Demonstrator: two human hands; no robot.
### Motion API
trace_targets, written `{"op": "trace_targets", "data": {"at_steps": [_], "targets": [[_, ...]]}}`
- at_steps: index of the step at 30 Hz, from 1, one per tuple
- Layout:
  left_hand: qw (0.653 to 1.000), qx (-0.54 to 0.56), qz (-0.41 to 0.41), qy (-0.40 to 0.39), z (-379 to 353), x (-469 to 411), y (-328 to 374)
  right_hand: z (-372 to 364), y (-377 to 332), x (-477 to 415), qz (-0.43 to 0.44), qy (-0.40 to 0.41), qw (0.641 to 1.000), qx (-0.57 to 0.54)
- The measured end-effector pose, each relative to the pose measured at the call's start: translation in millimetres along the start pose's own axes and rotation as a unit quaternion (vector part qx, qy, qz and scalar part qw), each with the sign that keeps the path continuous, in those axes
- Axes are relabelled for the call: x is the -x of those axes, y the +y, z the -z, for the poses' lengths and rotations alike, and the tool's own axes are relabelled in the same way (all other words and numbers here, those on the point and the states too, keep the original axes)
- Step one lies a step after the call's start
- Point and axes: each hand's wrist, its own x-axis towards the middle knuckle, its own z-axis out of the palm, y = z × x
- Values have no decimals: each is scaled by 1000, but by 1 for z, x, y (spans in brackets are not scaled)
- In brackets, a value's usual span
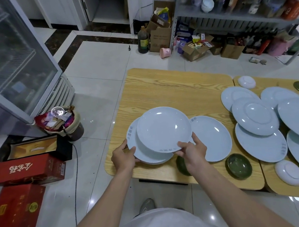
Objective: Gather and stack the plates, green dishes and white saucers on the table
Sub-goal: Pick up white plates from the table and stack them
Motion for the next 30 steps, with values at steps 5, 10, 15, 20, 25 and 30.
{"op": "trace_targets", "data": {"at_steps": [5,10,15,20,25,30], "targets": [[1000,-10,-4,-25,3,-3,-2,-4,13,-2,2,1,1000,23],[999,-2,1,-35,5,-4,-3,-6,20,-4,11,-6,999,39],[999,6,6,-35,5,-5,-3,-4,26,-7,29,-10,997,70],[1000,12,10,-23,3,-5,-4,-7,31,-9,87,33,977,191],[1000,20,3,-2,0,-1,-8,-9,35,-19,89,58,962,250],[1000,15,-4,4,0,-3,-10,-9,41,-25,78,59,957,271]]}}
